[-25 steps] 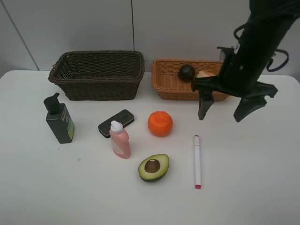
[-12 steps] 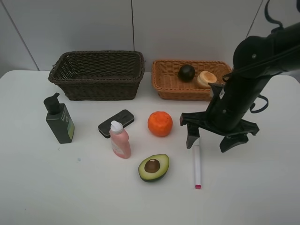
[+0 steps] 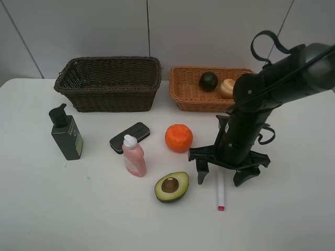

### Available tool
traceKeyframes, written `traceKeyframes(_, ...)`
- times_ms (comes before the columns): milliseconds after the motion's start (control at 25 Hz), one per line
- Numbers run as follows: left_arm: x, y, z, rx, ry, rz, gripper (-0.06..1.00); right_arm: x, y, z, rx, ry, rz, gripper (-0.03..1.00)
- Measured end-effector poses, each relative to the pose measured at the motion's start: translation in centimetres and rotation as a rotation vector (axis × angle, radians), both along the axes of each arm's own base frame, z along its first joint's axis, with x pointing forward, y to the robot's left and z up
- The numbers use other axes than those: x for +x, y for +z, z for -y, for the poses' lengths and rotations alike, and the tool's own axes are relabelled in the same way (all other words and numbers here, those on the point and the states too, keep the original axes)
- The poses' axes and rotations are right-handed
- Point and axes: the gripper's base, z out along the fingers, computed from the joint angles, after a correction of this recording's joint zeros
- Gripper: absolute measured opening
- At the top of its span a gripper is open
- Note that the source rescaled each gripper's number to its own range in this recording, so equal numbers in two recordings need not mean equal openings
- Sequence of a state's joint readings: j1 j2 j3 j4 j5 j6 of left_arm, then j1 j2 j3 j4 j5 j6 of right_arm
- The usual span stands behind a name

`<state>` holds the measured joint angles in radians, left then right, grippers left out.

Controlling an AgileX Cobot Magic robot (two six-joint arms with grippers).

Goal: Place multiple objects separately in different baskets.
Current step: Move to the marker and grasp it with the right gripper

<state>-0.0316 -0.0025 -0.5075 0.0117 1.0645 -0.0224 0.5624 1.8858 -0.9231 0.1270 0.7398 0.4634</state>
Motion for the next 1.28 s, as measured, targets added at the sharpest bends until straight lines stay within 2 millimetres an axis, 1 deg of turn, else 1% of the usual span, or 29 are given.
traceKeyframes(280,0.0,0.0,0.0,0.0,0.0,0.0,1.0,0.0,-0.9,0.0,-0.013,-0.001,-0.02,0.98)
traceKeyframes(560,0.0,0.0,0.0,0.0,0.0,0.0,1.0,0.1,-0.9,0.0,-0.013,-0.001,-0.021,0.98)
traceKeyframes(600,0.0,0.0,0.0,0.0,0.0,0.0,1.0,0.1,-0.9,0.0,-0.013,-0.001,-0.021,0.98)
traceKeyframes(640,0.0,0.0,0.0,0.0,0.0,0.0,1.0,0.1,-0.9,0.0,-0.013,-0.001,-0.021,0.95)
traceKeyframes(680,0.0,0.0,0.0,0.0,0.0,0.0,1.0,0.1,-0.9,0.0,-0.014,0.0,-0.022,0.91)
traceKeyframes(720,0.0,0.0,0.0,0.0,0.0,0.0,1.0,0.0,-0.9,0.0,-0.016,0.0,-0.025,0.83)
traceKeyframes(760,0.0,0.0,0.0,0.0,0.0,0.0,1.0,0.0,-0.9,0.0,-0.016,0.0,-0.025,0.7)
traceKeyframes(800,0.0,0.0,0.0,0.0,0.0,0.0,1.0,0.0,-1.0,0.0,-0.016,0.0,-0.026,0.51)
traceKeyframes(840,0.0,0.0,0.0,0.0,0.0,0.0,1.0,0.0,-1.0,0.0,-0.017,0.0,-0.028,0.28)
traceKeyframes(880,0.0,0.0,0.0,0.0,0.0,0.0,1.0,0.0,-1.1,0.0,-0.018,0.0,-0.029,0.08)
traceKeyframes(920,0.0,0.0,0.0,0.0,0.0,0.0,1.0,0.0,-1.1,0.0,-0.018,-0.003,-0.032,0.0)
traceKeyframes(960,0.0,0.0,0.0,0.0,0.0,0.0,1.0,0.0,-1.1,0.0,-0.018,-0.003,-0.032,0.01)
traceKeyframes(1280,0.0,0.0,0.0,0.0,0.0,0.0,1.0,0.0,-1.1,0.0,-0.019,-0.002,-0.032,0.01)
